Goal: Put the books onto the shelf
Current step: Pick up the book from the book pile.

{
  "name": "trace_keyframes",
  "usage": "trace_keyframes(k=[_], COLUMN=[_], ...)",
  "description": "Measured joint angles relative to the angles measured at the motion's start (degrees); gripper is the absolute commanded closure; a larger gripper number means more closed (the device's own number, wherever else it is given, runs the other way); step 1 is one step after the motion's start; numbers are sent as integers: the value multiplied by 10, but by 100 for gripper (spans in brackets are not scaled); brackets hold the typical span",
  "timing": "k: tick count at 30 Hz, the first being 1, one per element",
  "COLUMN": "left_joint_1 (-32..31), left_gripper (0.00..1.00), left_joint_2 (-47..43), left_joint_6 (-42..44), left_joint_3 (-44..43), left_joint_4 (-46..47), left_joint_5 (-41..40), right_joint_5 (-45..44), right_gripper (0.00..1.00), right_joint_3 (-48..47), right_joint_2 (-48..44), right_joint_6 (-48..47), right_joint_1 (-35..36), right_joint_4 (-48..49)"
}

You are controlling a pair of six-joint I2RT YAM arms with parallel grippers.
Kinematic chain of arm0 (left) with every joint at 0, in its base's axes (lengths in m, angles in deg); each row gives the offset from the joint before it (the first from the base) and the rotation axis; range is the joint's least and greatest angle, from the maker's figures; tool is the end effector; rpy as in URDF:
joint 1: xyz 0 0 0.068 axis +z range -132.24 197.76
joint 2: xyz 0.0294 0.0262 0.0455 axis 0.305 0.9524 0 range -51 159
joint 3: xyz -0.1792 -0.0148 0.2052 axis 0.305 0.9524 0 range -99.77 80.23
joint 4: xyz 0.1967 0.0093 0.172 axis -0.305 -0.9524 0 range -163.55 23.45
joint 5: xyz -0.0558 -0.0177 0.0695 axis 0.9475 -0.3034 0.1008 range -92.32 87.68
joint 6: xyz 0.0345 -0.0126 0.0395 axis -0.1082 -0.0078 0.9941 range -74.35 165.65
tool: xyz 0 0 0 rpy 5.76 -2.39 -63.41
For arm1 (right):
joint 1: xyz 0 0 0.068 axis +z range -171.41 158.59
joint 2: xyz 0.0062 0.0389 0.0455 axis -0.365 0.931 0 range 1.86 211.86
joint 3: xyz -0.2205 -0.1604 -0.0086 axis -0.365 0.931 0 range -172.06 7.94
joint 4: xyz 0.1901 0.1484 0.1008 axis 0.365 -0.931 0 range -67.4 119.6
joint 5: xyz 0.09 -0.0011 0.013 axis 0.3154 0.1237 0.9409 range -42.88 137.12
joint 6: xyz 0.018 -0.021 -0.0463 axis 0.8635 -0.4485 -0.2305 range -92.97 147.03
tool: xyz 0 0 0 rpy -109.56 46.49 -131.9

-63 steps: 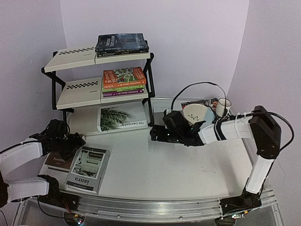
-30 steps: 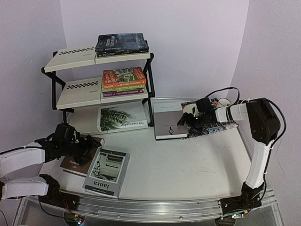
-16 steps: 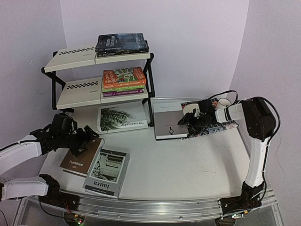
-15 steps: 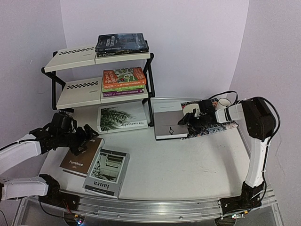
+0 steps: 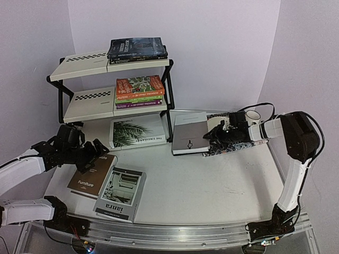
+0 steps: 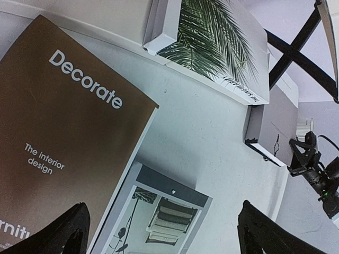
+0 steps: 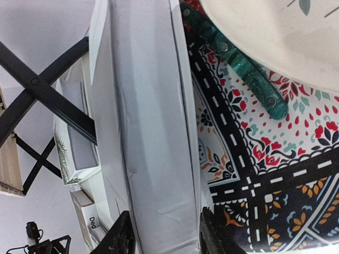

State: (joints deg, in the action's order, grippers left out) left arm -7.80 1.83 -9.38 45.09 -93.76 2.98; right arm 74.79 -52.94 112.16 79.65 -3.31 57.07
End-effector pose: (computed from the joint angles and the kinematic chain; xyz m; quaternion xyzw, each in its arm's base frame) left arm 0.1697 -0.0847 0.2294 -0.2175 0.8967 -0.2803 0.2646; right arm 0.3887 0.1444 0.1746 0.1110 0.8082 0.4760 0.3284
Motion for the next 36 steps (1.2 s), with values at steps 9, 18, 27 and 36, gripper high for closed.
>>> trace_keyframes(k=[9, 18, 27, 36], left_joint_1=[0, 0, 0, 2], left_gripper=[1, 1, 0, 0], left_joint_2=[-8, 2, 34, 82], left_joint_6=[29, 104, 162, 174], left_joint_3=[-4, -34, -35, -35], left_joint_4=[-2, 17, 99, 182], left_joint_5=[-4, 71, 186, 309], right_joint_5=[4, 6, 75, 182], right_gripper=[68, 69, 72, 70], right_joint_3=[53, 72, 133, 157], right_joint_2=[-98, -235, -402, -381], right_joint_6=[-7, -74, -123, -148], right_joint_1=[1, 1, 4, 80], right_joint_4=[-11, -132, -238, -244])
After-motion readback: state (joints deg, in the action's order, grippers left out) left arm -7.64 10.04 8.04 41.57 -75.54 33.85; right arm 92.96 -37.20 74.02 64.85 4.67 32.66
